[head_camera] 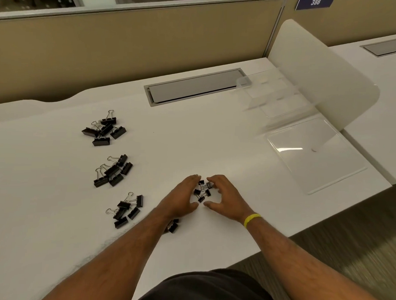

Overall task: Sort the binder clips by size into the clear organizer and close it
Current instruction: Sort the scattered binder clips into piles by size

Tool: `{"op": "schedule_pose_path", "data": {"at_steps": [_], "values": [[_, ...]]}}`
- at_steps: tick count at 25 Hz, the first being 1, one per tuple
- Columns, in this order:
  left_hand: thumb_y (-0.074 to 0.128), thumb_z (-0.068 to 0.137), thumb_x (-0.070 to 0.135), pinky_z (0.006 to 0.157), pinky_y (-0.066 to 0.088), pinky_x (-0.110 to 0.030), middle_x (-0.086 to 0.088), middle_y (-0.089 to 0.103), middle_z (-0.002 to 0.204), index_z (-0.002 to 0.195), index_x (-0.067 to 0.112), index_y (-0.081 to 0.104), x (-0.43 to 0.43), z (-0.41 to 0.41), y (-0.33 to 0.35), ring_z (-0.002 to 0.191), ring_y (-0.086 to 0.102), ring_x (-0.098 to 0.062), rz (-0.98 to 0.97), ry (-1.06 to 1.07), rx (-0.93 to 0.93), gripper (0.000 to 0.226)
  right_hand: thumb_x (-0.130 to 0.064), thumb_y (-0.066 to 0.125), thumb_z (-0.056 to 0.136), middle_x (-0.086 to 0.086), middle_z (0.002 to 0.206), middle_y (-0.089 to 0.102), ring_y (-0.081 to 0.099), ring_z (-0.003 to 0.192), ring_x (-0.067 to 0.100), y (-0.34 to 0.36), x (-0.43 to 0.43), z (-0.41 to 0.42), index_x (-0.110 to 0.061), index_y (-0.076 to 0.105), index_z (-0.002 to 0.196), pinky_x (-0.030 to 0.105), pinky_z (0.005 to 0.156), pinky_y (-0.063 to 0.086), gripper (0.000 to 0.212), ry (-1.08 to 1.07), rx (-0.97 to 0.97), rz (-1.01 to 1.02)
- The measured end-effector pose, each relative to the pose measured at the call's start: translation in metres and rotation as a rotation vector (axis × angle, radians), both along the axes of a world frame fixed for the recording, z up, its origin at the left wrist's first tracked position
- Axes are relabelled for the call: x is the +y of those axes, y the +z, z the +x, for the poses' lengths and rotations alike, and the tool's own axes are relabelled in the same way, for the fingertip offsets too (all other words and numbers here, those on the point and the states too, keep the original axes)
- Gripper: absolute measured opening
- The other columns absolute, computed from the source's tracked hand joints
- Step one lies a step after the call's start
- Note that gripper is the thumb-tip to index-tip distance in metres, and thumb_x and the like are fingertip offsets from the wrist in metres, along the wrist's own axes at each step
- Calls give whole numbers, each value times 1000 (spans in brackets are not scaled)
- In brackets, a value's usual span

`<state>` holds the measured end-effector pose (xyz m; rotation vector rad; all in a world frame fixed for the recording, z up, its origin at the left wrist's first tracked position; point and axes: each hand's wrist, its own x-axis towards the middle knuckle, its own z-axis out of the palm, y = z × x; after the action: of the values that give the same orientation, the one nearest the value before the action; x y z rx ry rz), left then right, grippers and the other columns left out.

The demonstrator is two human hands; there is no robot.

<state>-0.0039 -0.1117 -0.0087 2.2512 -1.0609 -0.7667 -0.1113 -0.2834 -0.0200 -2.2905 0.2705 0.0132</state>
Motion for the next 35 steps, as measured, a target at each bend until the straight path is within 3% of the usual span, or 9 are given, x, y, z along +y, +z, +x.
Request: {"op": "schedule_pose_path", "data": {"at_steps": [4,6,10,15,20,23,27,32,35], "values": [[70,78,14,94,47,-33,-2,51,125,137,15,48,-19,8,6,111,53,-19,24,-51,-74,62,-28,82,70,-1,111,44,50,84,11,13,-3,17,-17,52,128,21,75,44,66,76,208,-66],[67,78,13,85,49,-34,0,53,107,121,19,59,-24,5,7,96,55,-17,13,-64,-88,44,-27,83,70,-1,105,46,50,86,11,14,-2,21,-16,58,119,21,75,41,57,57,202,-88],[65,78,13,82,50,-38,1,54,99,110,19,63,-23,5,4,89,55,-15,9,-63,-102,33,-22,82,70,-1,102,47,48,88,10,12,-6,21,-13,61,117,17,73,37,53,38,188,-96],[66,84,15,91,50,-31,-1,53,126,136,16,49,-1,16,4,107,56,-14,-13,-31,-159,55,-10,71,77,2,108,49,50,78,8,14,-16,16,-13,58,121,21,76,42,46,29,168,-46],[58,92,24,101,44,-35,0,46,143,142,20,40,40,28,14,128,46,-19,-54,95,-334,54,-6,56,80,-4,111,58,54,103,15,12,-8,12,-16,62,112,32,89,47,34,-137,-48,-142],[55,94,35,108,40,-40,-3,44,147,143,19,39,67,32,17,134,42,-21,-80,196,-423,55,-17,61,85,-4,118,60,52,112,17,14,5,23,-16,61,113,35,98,43,28,-106,-112,-167],[51,91,53,113,33,-43,-4,36,153,147,20,35,101,37,21,142,31,-21,-34,307,-479,67,-34,64,89,0,143,48,38,136,18,20,30,44,-17,54,131,33,115,26,46,7,-93,-199],[33,79,82,115,25,-51,-4,24,158,150,24,27,144,31,16,146,20,-22,142,379,-470,92,-69,54,79,2,159,23,13,148,20,27,63,72,-21,34,147,46,120,10,85,245,19,-359],[27,76,87,117,13,-54,-3,15,161,152,25,20,163,19,13,149,10,-21,197,419,-459,98,-76,51,78,0,163,5,-2,150,21,23,81,81,-25,19,152,50,120,-1,95,336,75,-418]]}}
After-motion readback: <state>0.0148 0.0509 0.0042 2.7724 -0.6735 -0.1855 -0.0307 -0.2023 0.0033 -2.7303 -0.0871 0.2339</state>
